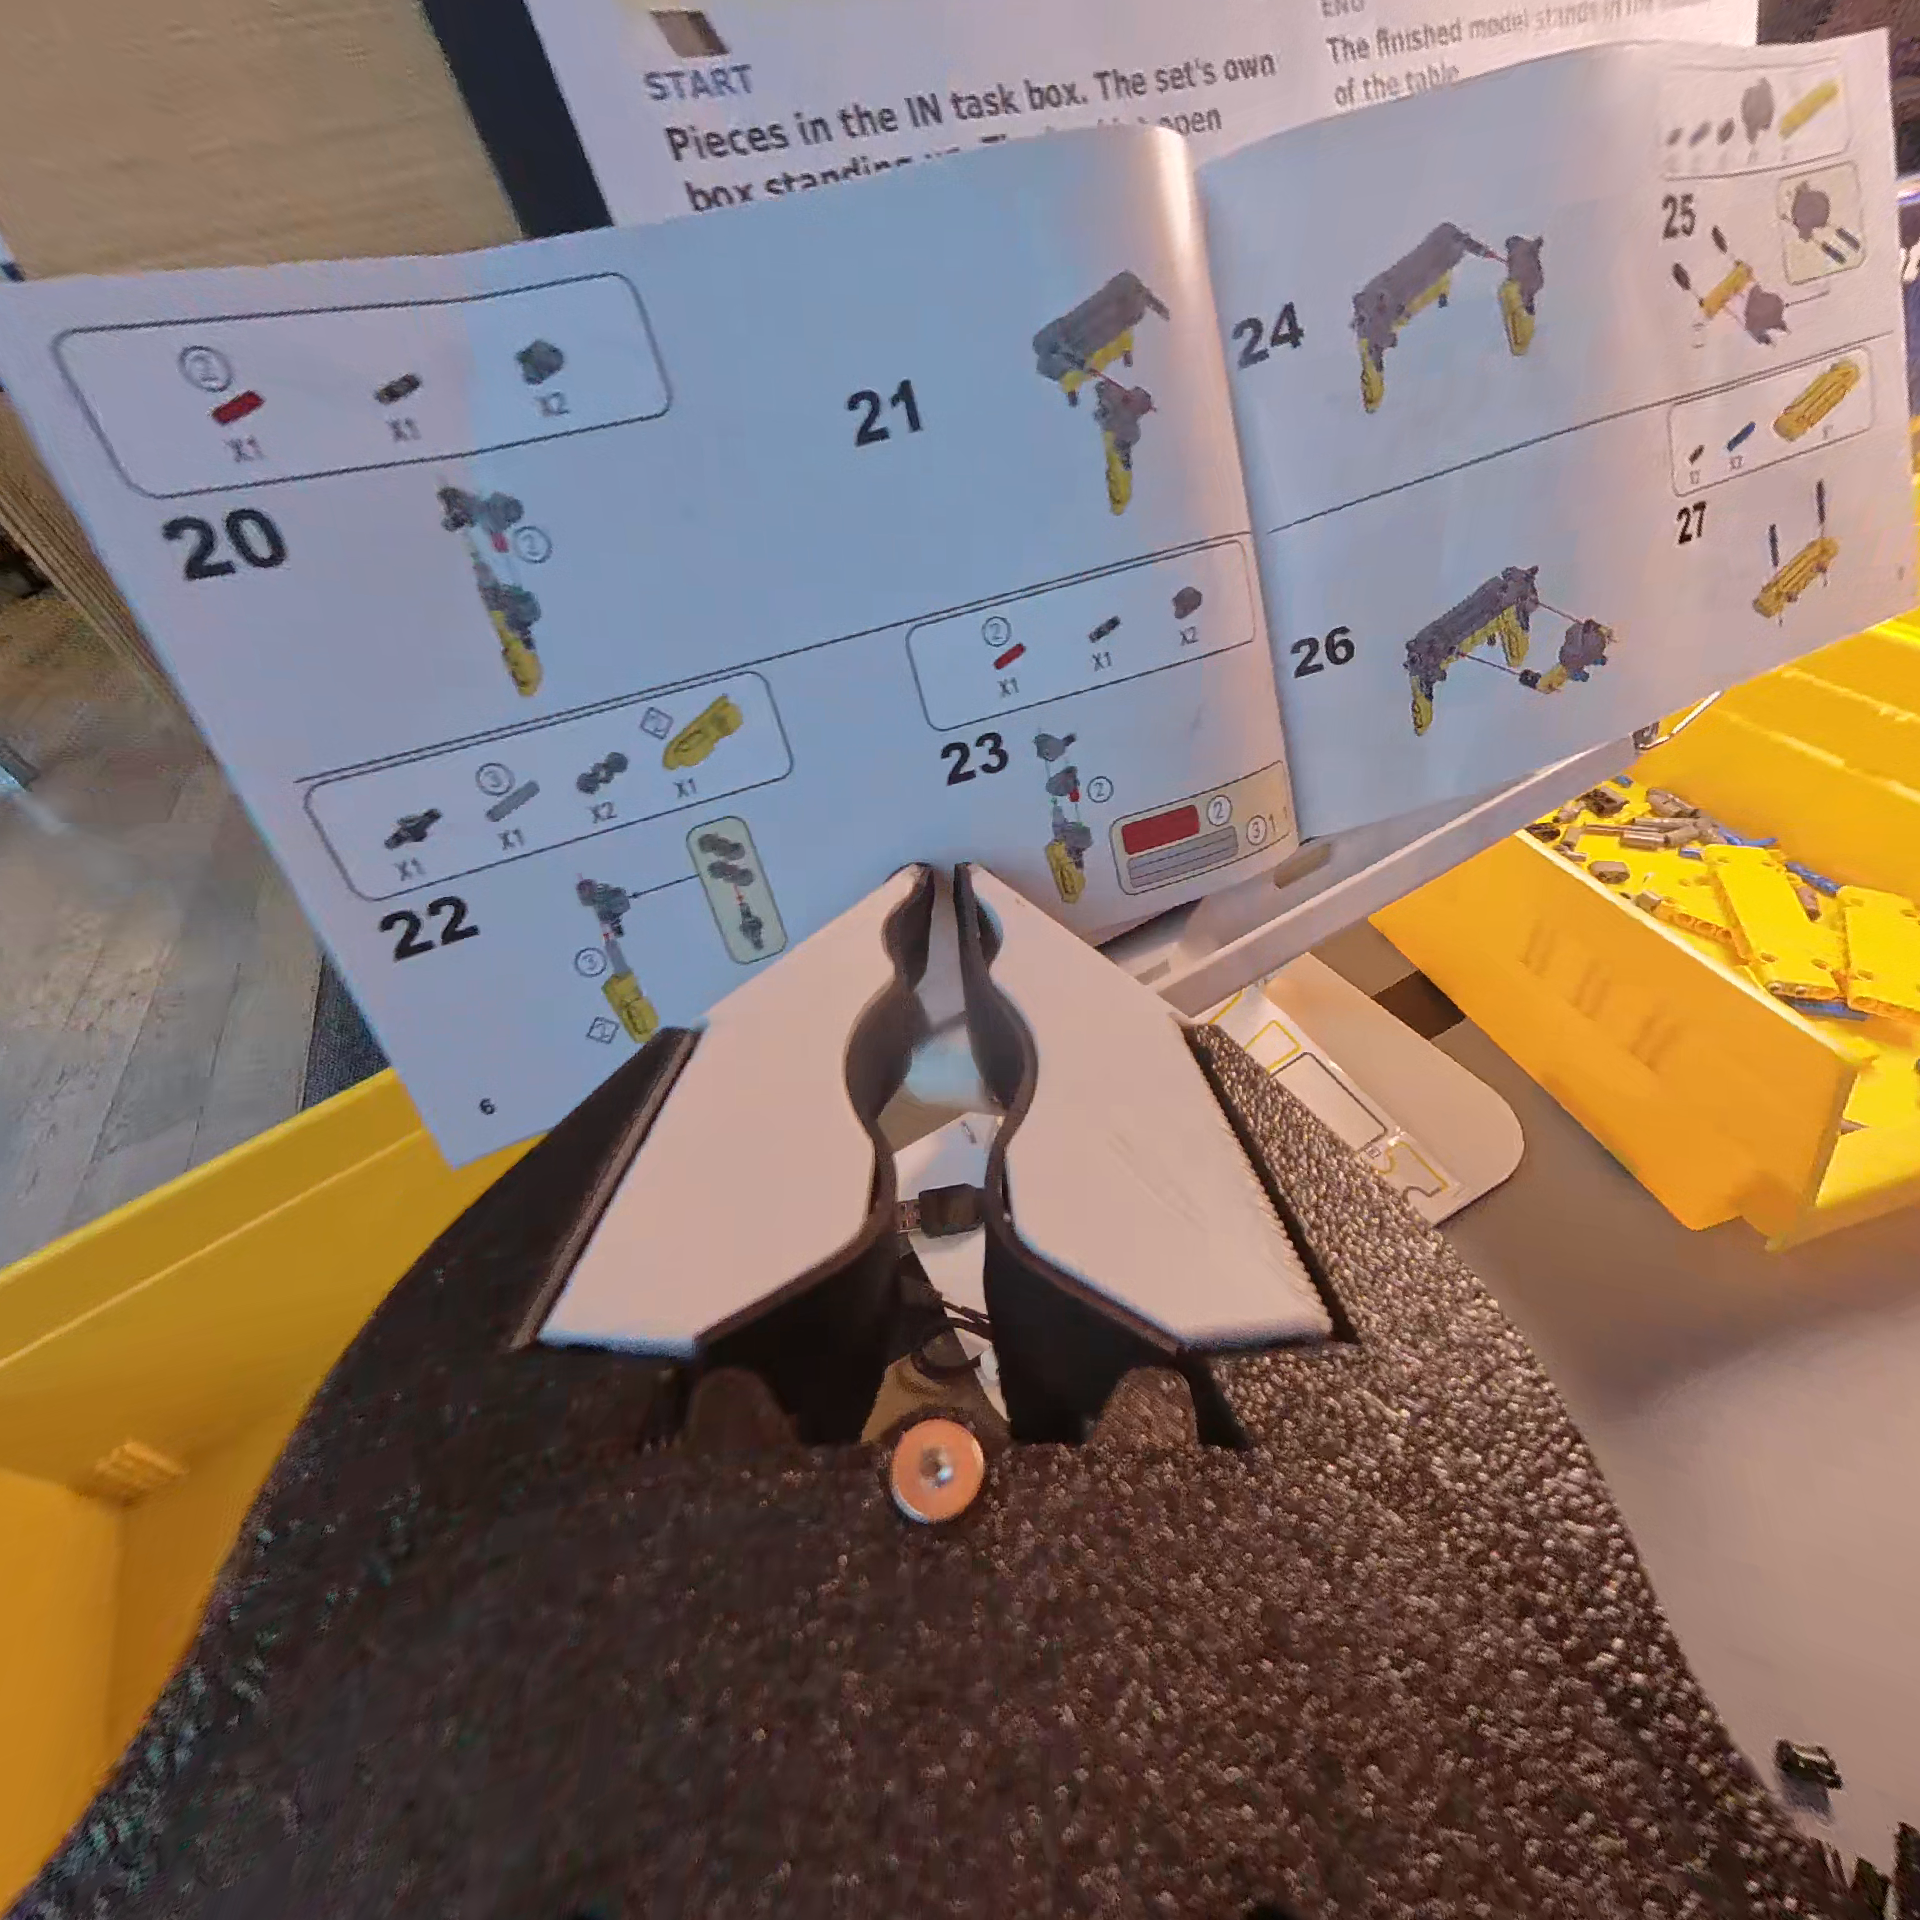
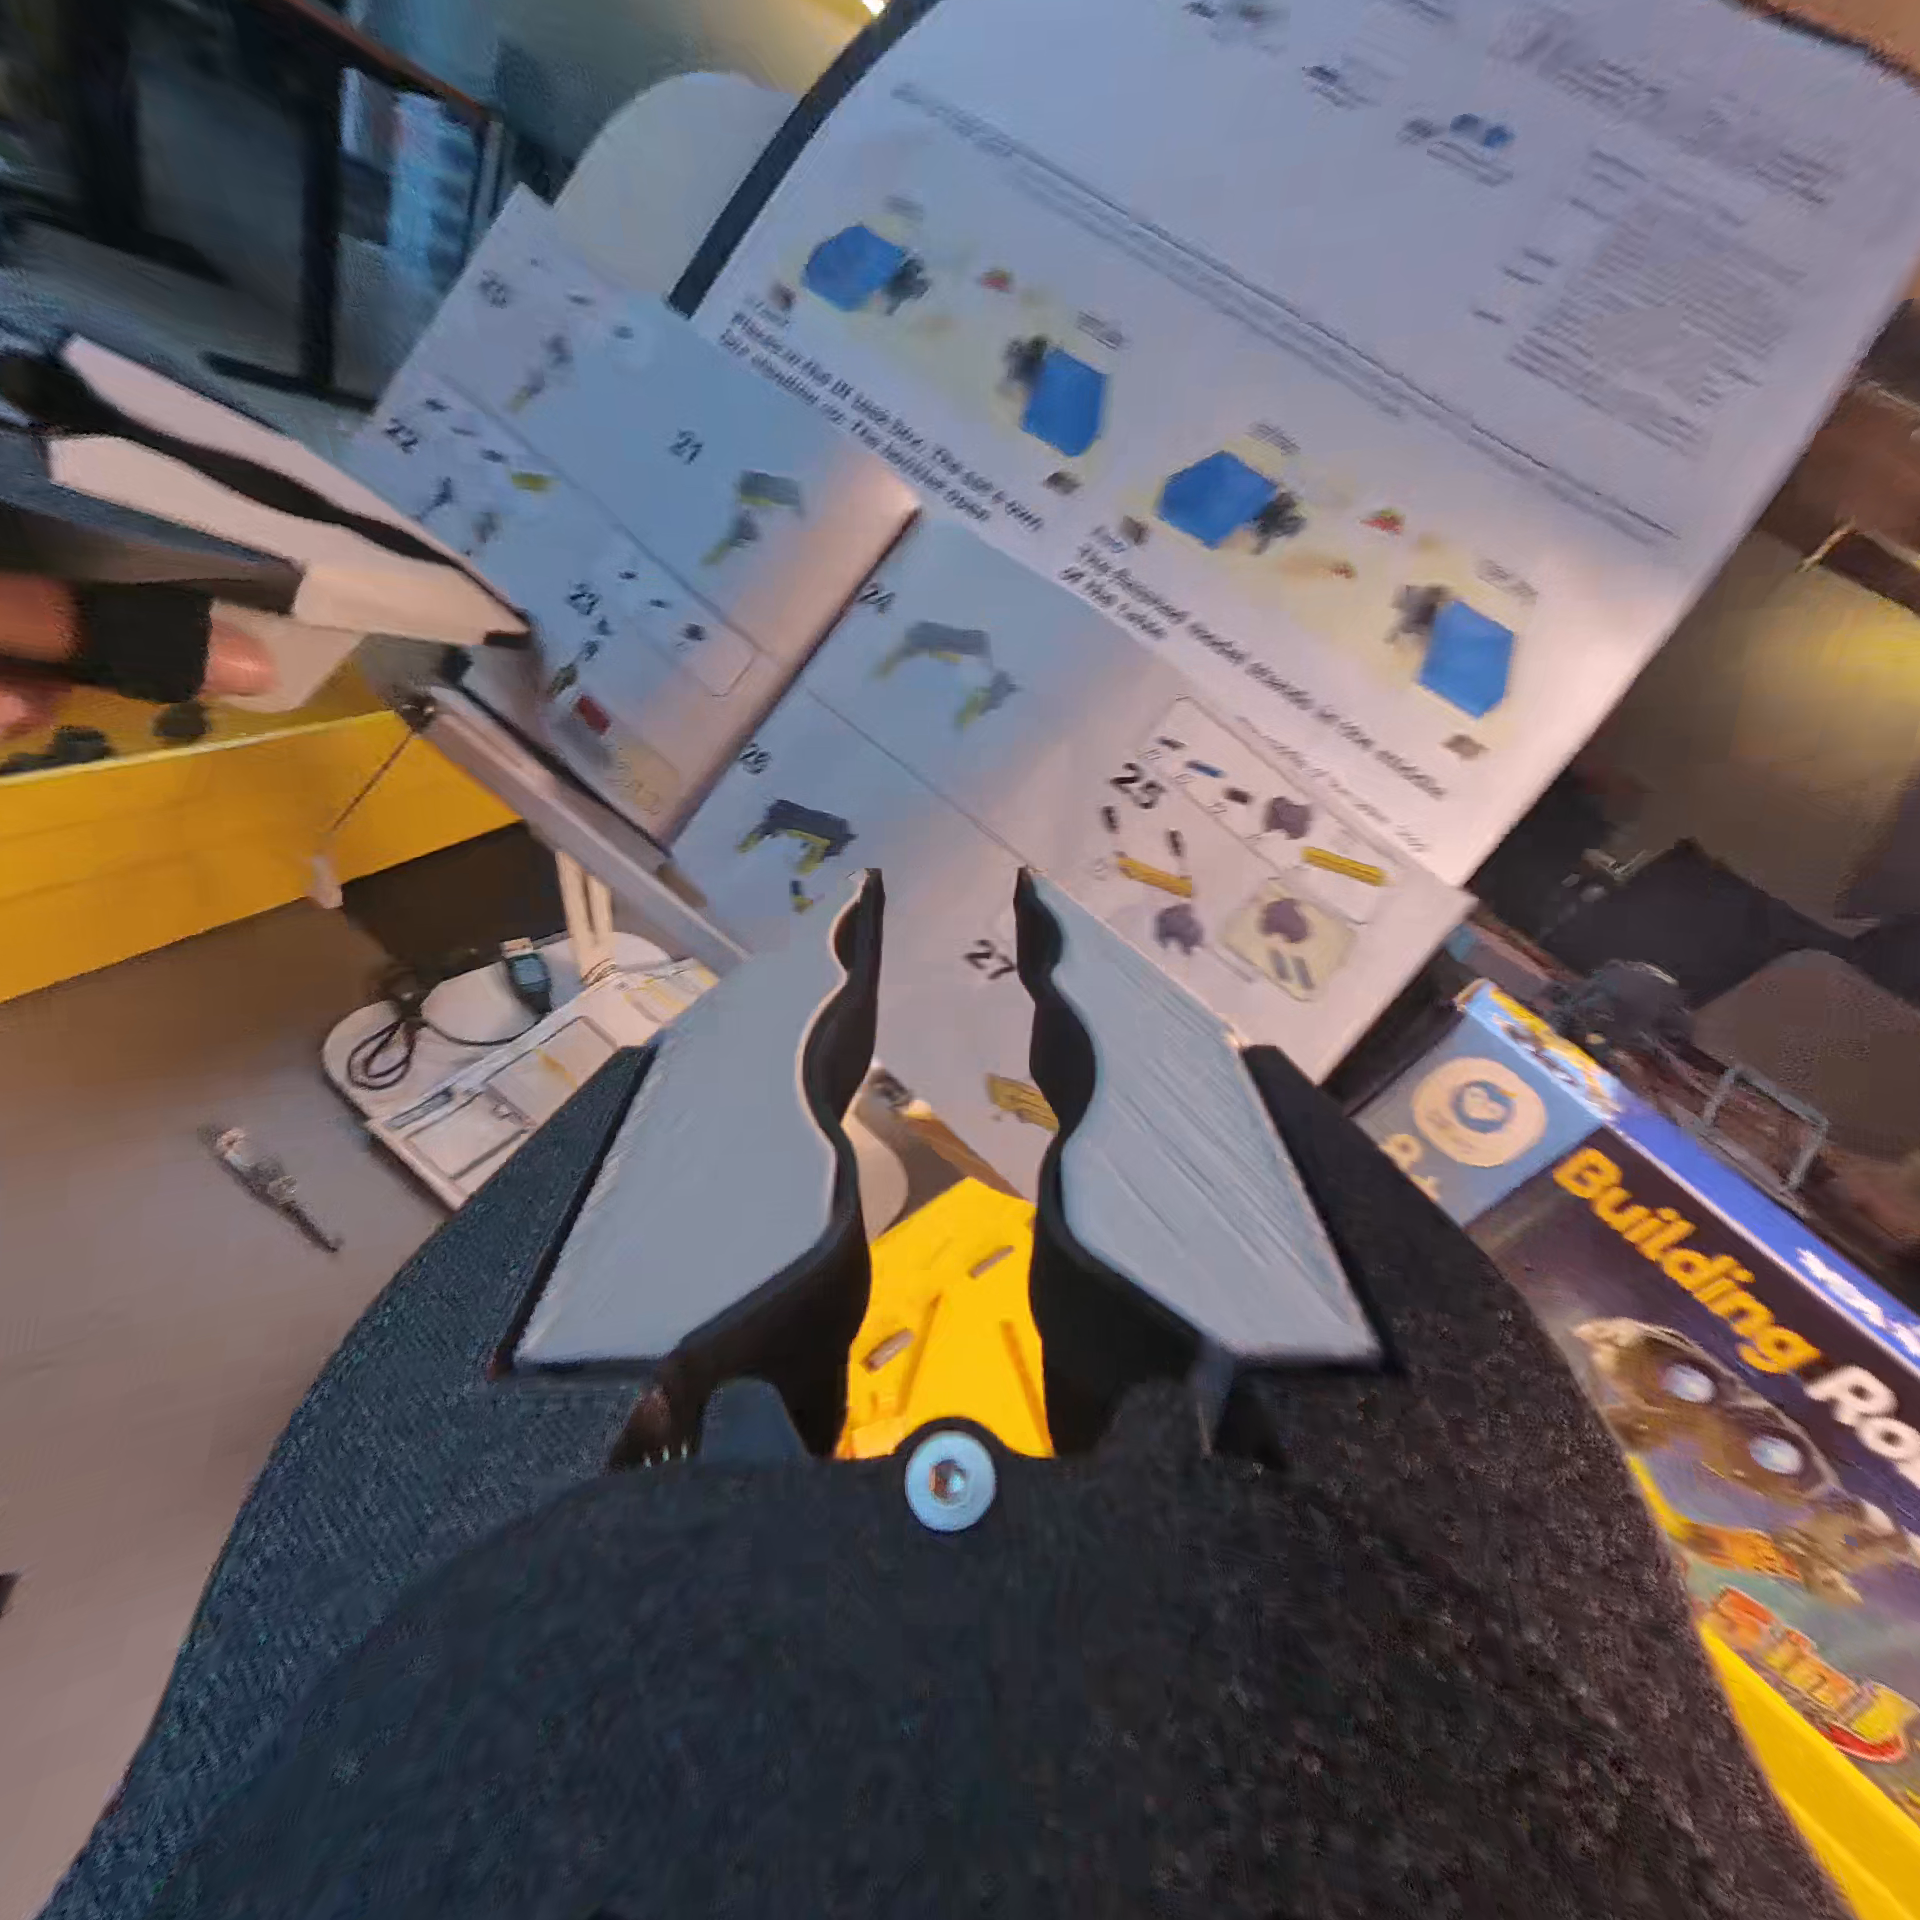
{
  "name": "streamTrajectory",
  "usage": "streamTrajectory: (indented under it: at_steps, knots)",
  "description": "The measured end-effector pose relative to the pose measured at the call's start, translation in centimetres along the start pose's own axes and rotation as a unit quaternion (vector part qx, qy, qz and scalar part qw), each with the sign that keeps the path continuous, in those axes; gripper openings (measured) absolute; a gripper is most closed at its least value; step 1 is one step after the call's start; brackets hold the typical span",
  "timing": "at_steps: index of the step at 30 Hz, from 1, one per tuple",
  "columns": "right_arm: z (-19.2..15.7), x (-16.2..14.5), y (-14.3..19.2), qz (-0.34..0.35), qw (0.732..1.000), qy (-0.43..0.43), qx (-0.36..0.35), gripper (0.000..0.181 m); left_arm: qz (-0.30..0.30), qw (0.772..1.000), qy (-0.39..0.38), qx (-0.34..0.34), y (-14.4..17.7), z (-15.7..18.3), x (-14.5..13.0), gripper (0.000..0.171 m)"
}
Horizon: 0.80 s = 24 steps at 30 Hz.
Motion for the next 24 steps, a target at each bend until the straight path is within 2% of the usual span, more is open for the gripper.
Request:
streamTrajectory:
  at_steps: [3,5,6,8,11,14,17,18,20,22,24]
  knots:
    - [-0.8,-3.4,-2.6,-0.099,0.995,-0.017,-0.018,0.025,-0.016,1.0,0.01,0.016,0.3,-1.0,-0.5,0.0]
    - [0.7,-6.3,-3.7,-0.144,0.987,-0.039,-0.054,0.04,-0.033,0.999,0.022,0.015,0.6,-1.4,-1.0,0.0]
    - [1.1,-6.8,-3.8,-0.132,0.988,-0.052,-0.056,0.041,-0.042,0.999,0.029,0.016,0.8,-1.8,-1.2,0.0]
    - [1.8,-7.1,-3.8,-0.118,0.989,-0.057,-0.07,0.03,-0.05,0.998,0.025,0.03,1.4,-2.8,-1.5,0.0]
    - [2.0,-7.2,-4.2,-0.122,0.989,-0.044,-0.071,0.031,-0.039,0.998,0.048,0.034,2.0,-4.4,-1.6,0.001]
    - [2.1,-6.9,-4.3,-0.124,0.989,-0.036,-0.07,0.033,-0.01,0.996,0.08,0.04,2.9,-5.7,-1.0,0.02]
    - [2.0,-6.9,-4.2,-0.117,0.99,-0.042,-0.061,0.036,0.0,0.995,0.085,0.06,3.5,-7.2,-0.7,0.05]
    - [1.9,-7.0,-4.1,-0.115,0.991,-0.04,-0.059,0.036,-0.002,0.994,0.089,0.058,3.5,-7.5,-0.7,0.059]
    - [1.9,-7.0,-4.1,-0.115,0.991,-0.041,-0.054,0.037,-0.013,0.994,0.111,0.012,2.9,-7.1,-1.0,0.07]
    - [1.9,-7.0,-4.1,-0.112,0.991,-0.046,-0.049,0.038,-0.034,0.988,0.138,-0.053,2.2,-6.0,-1.6,0.064]
    - [1.8,-7.0,-4.0,-0.112,0.992,-0.046,-0.043,0.04,-0.049,0.983,0.157,-0.077,1.9,-5.8,-2.4,0.037]
Point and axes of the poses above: each gripper's, where its closed fingertips meet, y back along the fingers, x out of its top, z = x × y across the jaws, the point moved 3 cm from there along y, back along the fingers, and after that the axes turned 1 degree about -y, right-handed, at the moved point
